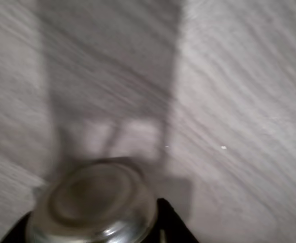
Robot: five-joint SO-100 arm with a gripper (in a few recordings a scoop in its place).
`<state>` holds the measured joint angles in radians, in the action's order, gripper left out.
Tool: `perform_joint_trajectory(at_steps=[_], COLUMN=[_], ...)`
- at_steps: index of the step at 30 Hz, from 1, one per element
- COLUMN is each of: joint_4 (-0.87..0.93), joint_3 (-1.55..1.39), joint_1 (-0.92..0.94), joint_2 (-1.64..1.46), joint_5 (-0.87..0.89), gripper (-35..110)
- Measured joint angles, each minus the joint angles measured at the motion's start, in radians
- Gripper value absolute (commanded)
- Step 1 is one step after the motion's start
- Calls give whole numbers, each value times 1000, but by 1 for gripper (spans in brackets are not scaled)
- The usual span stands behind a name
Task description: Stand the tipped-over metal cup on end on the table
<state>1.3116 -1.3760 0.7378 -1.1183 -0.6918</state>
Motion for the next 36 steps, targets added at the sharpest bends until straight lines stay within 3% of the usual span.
perform_joint_trajectory(at_steps=[14,22,31,36], joint_4=[2,94,-64,-437], joint_3=[23,-35,-285,-620], joint_1=[-9,-146,-480,-474], joint_2=[-18,-394,-850,-1063], joint_5=[20,20,-69,-284], gripper=[0,0,0,0])
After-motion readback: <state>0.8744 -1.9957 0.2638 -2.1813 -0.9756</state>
